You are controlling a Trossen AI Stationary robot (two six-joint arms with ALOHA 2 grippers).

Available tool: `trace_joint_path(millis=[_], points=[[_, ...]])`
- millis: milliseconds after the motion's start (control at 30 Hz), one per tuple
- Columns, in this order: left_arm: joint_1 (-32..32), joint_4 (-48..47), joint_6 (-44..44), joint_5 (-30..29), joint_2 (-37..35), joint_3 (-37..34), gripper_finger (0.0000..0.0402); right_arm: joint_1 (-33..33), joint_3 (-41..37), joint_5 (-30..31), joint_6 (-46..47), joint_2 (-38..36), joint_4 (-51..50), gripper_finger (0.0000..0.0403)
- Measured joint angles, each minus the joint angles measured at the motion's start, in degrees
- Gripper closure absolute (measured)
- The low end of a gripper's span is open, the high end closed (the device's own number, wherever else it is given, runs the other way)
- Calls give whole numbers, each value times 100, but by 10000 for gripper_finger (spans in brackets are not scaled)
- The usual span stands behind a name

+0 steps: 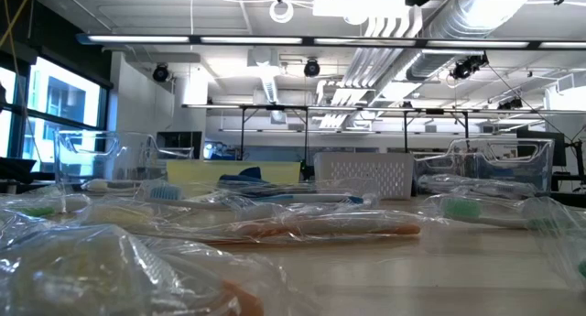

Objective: Pick & Place Toothbrushes
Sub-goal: Put the green toothbrush into the white bin

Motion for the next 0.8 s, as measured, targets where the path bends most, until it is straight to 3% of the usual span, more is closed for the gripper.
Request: trace_joint_path(millis=[300, 800], points=[[12, 600, -178, -9, 291, -2, 387, 7, 0, -172, 0, -5, -72, 225], [-28, 594, -269, 8, 379, -2, 387, 7, 0, -198, 2, 15, -100, 271]])
